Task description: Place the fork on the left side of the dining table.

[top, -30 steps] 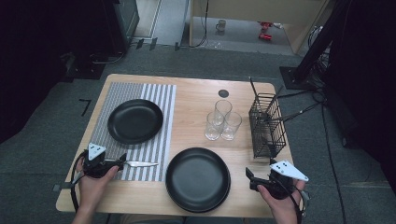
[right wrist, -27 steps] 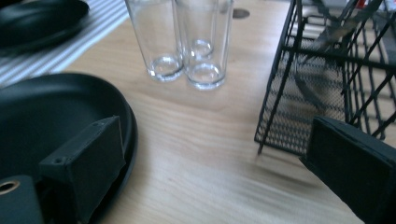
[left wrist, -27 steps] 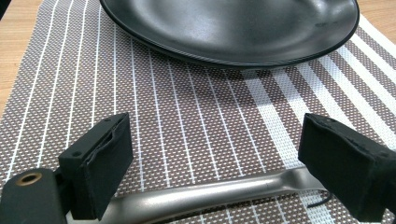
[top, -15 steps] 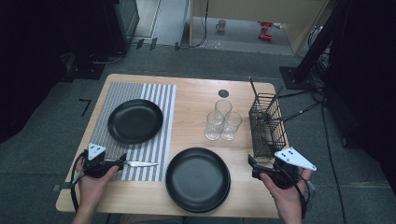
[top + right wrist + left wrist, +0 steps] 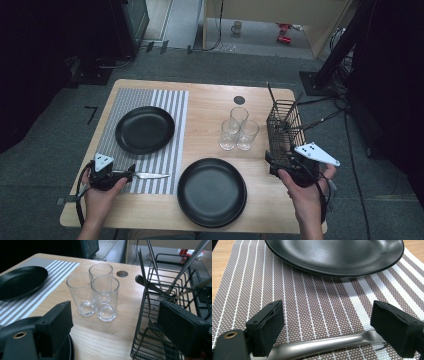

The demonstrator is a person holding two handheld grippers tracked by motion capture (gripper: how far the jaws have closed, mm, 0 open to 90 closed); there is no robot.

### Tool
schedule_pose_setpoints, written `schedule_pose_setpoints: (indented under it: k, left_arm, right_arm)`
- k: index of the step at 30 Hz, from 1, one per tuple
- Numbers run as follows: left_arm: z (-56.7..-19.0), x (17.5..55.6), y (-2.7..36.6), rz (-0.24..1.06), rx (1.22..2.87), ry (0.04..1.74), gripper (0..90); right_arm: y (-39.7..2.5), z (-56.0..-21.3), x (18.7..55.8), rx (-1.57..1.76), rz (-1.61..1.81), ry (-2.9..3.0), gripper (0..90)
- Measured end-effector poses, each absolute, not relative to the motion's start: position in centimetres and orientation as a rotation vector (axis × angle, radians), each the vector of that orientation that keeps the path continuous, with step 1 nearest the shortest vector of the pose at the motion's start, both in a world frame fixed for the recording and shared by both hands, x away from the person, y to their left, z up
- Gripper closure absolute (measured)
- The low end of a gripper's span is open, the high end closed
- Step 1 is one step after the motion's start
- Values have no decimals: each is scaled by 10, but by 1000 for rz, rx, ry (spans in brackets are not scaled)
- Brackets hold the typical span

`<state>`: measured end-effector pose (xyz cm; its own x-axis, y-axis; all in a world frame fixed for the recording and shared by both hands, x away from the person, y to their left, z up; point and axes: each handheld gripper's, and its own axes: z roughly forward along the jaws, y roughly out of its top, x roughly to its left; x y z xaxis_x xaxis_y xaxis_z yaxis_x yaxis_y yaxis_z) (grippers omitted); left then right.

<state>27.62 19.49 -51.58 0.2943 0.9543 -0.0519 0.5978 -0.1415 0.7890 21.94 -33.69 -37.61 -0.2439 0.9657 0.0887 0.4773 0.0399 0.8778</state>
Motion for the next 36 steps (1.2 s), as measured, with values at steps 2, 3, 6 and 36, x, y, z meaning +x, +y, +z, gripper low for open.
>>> schedule_pose_setpoints:
  k: [2,3,6,36]
  left_arm:
    - [-516,276,195,622,1836,1394,129]
    - [-516,276,195,622,1837,1393,129]
    - [-516,276,195,623,1838,1394,129]
    - [-516,276,195,624,1832,1395,137]
  right_arm:
    - [-334,-372,223,1444,1145,1769,143]
    - [-332,-371,225,1439,1143,1769,144]
    - [-330,-367,231,1422,1132,1772,149]
    - [-338,-378,304,1483,986,1665,604]
